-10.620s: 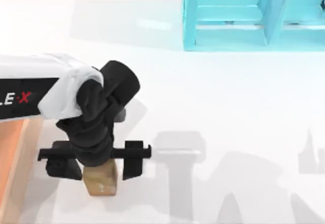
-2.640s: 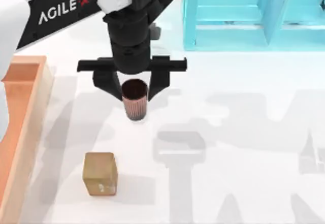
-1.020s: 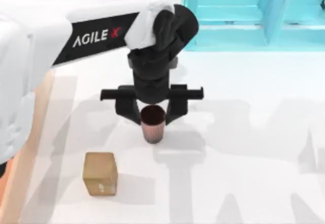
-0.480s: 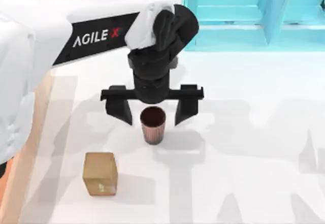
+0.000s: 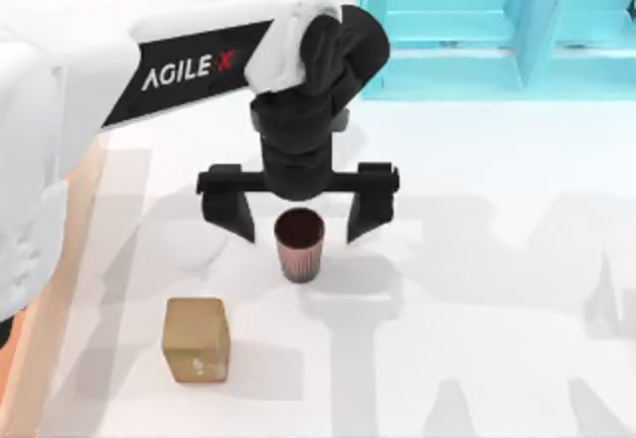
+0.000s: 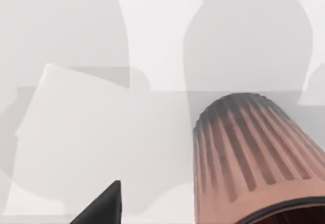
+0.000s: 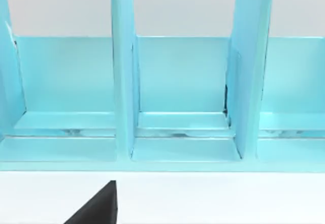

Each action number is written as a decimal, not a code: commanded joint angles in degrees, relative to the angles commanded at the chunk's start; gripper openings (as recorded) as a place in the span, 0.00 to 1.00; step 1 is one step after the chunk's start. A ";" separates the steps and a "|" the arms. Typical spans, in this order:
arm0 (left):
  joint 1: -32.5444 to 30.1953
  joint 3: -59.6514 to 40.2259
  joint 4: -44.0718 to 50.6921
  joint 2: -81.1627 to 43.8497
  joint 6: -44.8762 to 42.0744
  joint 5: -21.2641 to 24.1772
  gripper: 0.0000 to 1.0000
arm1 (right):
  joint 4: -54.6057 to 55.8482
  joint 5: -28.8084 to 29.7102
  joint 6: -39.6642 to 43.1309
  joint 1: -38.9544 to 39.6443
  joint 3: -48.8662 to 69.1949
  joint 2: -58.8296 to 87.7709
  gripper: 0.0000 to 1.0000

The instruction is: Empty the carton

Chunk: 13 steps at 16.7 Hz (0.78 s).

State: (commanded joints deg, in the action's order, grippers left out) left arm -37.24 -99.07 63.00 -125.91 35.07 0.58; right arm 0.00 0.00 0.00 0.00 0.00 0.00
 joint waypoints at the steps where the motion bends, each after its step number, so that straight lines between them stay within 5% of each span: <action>1: -0.01 -1.17 1.25 0.08 0.01 0.00 1.00 | 0.00 0.00 0.00 0.00 0.00 0.00 1.00; 13: -0.15 -19.79 21.09 1.31 0.17 -0.01 1.00 | 0.00 0.00 0.00 0.00 0.00 0.00 1.00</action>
